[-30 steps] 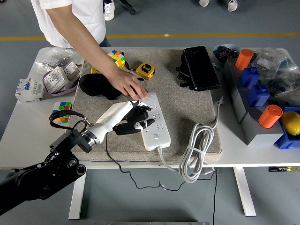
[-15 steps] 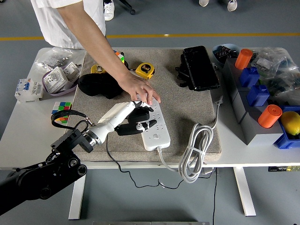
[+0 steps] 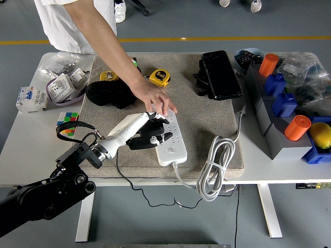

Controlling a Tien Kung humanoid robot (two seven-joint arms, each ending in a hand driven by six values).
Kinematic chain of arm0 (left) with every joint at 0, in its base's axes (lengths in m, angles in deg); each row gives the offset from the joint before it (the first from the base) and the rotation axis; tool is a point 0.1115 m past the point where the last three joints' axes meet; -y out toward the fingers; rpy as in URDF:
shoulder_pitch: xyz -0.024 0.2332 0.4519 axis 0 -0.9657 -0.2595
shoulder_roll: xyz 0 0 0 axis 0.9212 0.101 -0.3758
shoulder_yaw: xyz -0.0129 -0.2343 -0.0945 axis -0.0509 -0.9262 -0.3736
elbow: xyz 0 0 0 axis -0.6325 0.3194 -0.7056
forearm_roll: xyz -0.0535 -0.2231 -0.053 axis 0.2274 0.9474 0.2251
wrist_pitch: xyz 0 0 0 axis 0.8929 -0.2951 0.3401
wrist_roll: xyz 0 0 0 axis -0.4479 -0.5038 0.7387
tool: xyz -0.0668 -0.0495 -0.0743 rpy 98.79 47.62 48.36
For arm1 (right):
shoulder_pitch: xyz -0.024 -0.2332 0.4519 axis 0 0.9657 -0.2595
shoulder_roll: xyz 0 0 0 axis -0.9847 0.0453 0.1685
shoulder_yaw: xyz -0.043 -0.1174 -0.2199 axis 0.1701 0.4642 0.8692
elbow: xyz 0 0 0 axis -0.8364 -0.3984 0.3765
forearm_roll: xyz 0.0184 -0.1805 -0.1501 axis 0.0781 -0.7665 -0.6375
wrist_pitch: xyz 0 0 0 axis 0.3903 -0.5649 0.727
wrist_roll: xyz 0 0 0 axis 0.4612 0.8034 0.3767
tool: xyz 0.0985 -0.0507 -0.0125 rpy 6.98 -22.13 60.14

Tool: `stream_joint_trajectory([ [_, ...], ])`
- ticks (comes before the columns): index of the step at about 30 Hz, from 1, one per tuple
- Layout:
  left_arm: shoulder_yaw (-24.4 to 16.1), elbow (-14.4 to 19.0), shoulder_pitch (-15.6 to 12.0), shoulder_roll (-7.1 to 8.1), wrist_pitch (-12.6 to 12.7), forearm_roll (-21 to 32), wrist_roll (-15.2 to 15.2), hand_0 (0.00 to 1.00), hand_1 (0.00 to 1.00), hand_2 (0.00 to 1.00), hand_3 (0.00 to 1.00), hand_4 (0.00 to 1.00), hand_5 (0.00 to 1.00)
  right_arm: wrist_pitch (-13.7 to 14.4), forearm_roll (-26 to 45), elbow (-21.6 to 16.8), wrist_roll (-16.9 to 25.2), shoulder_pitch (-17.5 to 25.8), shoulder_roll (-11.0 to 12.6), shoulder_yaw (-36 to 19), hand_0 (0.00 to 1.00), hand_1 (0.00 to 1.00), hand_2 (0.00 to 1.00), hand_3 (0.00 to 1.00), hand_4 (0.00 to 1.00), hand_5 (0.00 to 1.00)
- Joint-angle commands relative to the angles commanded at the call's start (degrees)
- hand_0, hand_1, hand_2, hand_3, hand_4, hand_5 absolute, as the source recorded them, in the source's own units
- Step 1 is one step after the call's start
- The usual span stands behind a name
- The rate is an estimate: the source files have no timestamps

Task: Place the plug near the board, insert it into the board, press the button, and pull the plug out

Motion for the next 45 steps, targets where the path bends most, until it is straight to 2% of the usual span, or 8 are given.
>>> stream_joint_trajectory([
  [9,-4.49,9.73,-2.35,2.56,-2.89,1.33,-4.55,0.617,0.690,0.709,0.690,0.827,0.720,-0.03,0.04,0.01,-0.06,0.11,0.14,0.28,0.641,0.660,0.629,0.550,0.996,0.526],
  [10,-5.15,11.38,-2.56,2.90,-4.00,1.09,-6.42,0.617,0.690,0.709,0.690,0.827,0.720,-0.03,0.01,-0.01,-0.07,0.11,0.16,0.29,0.641,0.660,0.629,0.550,0.996,0.526],
  [11,-5.52,12.55,-2.67,3.09,-4.74,0.81,-7.88,0.315,0.485,0.545,0.629,0.821,0.449,-0.03,0.00,-0.02,-0.08,0.10,0.17,0.29,0.641,0.660,0.629,0.550,0.996,0.525],
  [16,-7.61,18.82,-2.91,3.96,-12.11,-1.69,-18.87,0.315,0.485,0.545,0.629,0.821,0.449,-0.05,-0.02,-0.02,-0.13,0.07,0.15,0.27,0.641,0.660,0.629,0.550,0.996,0.525],
  [17,-7.98,19.89,-2.83,3.97,-13.94,-2.36,-21.40,0.180,0.281,0.369,0.649,0.755,0.203,-0.04,0.00,-0.01,-0.11,0.05,0.15,0.29,0.641,0.660,0.629,0.551,0.996,0.524],
  [22,-8.59,23.61,-1.56,3.47,-22.32,-6.85,-32.49,0.180,0.281,0.369,0.649,0.755,0.203,-0.05,0.07,0.00,-0.12,0.01,0.25,0.64,0.641,0.660,0.629,0.551,0.996,0.524],
  [25,-7.89,24.22,-0.30,3.06,-26.13,-7.84,-36.71,0.088,0.091,0.194,0.838,0.596,0.037,-0.06,0.14,-0.01,-0.11,-0.04,0.34,0.82,0.641,0.660,0.629,0.550,0.996,0.527],
  [45,-2.16,22.87,4.33,2.61,-36.00,-4.88,-38.92,0.054,0.090,0.163,0.901,0.588,0.002,-0.07,0.50,-0.01,-0.10,-0.34,0.91,1.69,0.641,0.660,0.628,0.549,0.995,0.527],
])
